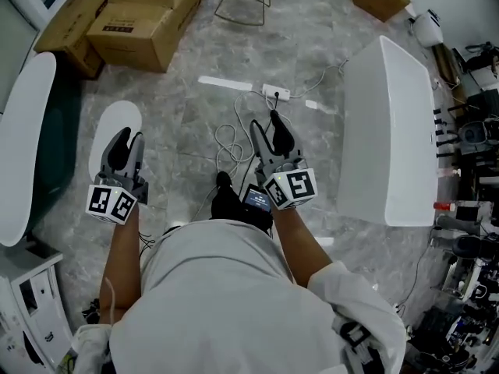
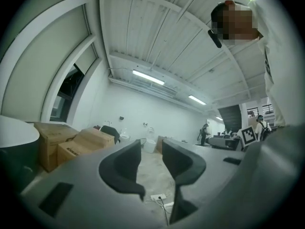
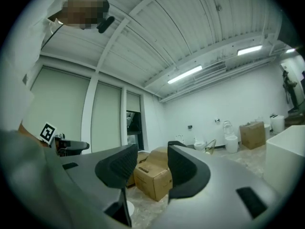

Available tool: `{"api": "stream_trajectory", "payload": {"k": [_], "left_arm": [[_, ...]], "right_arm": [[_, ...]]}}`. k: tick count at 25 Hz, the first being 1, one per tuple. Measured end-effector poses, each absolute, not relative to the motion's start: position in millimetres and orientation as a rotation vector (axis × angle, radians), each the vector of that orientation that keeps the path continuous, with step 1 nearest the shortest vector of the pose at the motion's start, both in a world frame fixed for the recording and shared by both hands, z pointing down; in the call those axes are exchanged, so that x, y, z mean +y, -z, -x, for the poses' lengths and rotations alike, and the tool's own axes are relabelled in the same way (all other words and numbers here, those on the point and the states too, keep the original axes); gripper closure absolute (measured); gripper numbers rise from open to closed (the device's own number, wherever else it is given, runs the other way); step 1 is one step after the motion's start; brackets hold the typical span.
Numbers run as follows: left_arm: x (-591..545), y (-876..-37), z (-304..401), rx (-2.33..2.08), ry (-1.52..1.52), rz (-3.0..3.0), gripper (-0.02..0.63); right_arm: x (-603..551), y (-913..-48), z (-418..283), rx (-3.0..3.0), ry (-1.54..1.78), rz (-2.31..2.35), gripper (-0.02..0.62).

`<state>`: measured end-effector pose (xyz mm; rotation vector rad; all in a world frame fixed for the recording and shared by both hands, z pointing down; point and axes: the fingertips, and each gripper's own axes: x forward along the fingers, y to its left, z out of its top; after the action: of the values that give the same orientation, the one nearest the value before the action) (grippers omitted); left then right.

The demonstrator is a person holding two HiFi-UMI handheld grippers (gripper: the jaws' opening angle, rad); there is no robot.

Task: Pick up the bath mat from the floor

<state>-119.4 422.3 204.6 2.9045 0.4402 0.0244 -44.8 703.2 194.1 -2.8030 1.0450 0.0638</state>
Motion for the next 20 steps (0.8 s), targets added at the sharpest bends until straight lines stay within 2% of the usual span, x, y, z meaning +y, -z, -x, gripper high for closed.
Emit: {"api": "stream_trajectory", "payload": {"k": [7,12,20], "left_arm": [[447.0,-188.6,17.0,0.318,0.012,-2.937,0.466],[446.8,-193.0,-13.4,0.246,-0.042,-2.965,0.466],[397.4,-211.1,-39.1,0.105,-0.069,-2.969,0.466]], "right_arm": [[714.9,-191.3,-80.5,1.234,-0.049,2.735,0.390],[696.8,-200.4,-136.9,1.311,-0.004,2.654,0.390],[630.0,-224.8,-186.6,1.429,0.077,2.577,0.390]]}}
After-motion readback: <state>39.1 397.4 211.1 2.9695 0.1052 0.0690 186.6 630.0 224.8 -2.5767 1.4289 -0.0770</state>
